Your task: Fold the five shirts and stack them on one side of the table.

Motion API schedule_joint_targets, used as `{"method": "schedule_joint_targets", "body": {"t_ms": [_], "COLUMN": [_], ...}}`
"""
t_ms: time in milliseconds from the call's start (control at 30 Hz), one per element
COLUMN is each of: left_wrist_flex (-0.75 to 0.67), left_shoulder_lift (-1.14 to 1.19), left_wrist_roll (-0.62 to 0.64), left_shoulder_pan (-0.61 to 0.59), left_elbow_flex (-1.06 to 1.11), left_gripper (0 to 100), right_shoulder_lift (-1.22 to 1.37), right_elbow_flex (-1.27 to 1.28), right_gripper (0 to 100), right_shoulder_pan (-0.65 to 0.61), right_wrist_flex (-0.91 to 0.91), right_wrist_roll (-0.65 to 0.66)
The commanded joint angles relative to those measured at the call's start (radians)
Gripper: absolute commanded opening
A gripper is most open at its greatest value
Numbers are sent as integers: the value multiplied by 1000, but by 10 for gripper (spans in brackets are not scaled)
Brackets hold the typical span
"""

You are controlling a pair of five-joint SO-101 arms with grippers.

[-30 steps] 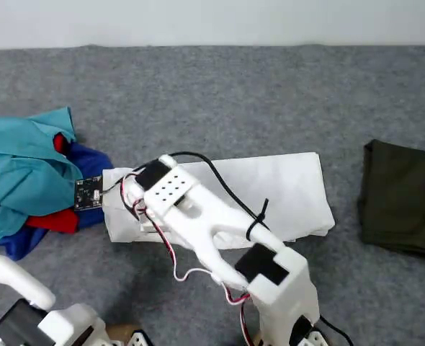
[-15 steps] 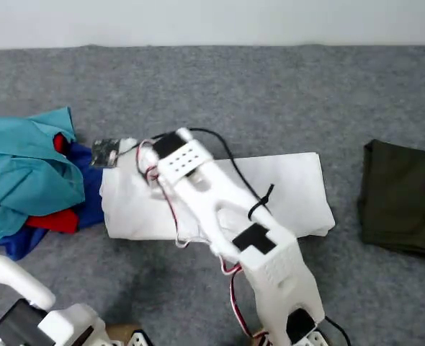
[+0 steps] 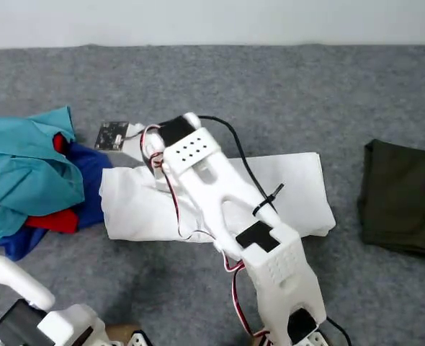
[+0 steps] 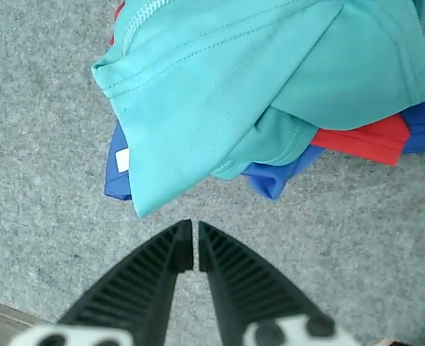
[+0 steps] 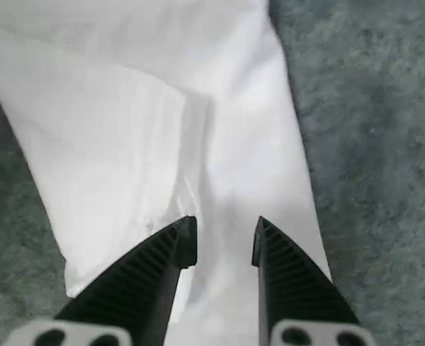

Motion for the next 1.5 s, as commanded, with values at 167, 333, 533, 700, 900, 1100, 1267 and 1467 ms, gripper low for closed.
{"method": "schedule_joint_targets", "body": {"t_ms": [167,333,533,700,900,1100,1267,1467], "left_wrist_flex": [21,21,21,21,21,21,21,23], "left_shoulder_lift": [-44,-44,-44,-44,-44,-117,-153,-155], "left_wrist_roll": [-6,-6,-6,-6,-5,-3,-3,-8], "left_shoulder_pan": [3,-2,-3,2,2,14,29,23], "left_elbow_flex": [-8,-8,-8,-8,-8,-4,15,27], "left_gripper": [25,25,24,24,24,24,25,25], "right_shoulder_lift": [140,160,136,130,131,125,56,-70], "right_elbow_flex": [-52,-54,-114,-232,-390,-431,-304,-129], "right_gripper": [122,122,122,122,119,118,118,134], "right_shoulder_pan": [33,76,91,88,71,105,214,389], "right_wrist_flex": [-105,-217,-174,-45,153,323,321,318], "right_wrist_roll": [-6,-8,-12,-12,-17,-189,-298,-362]}}
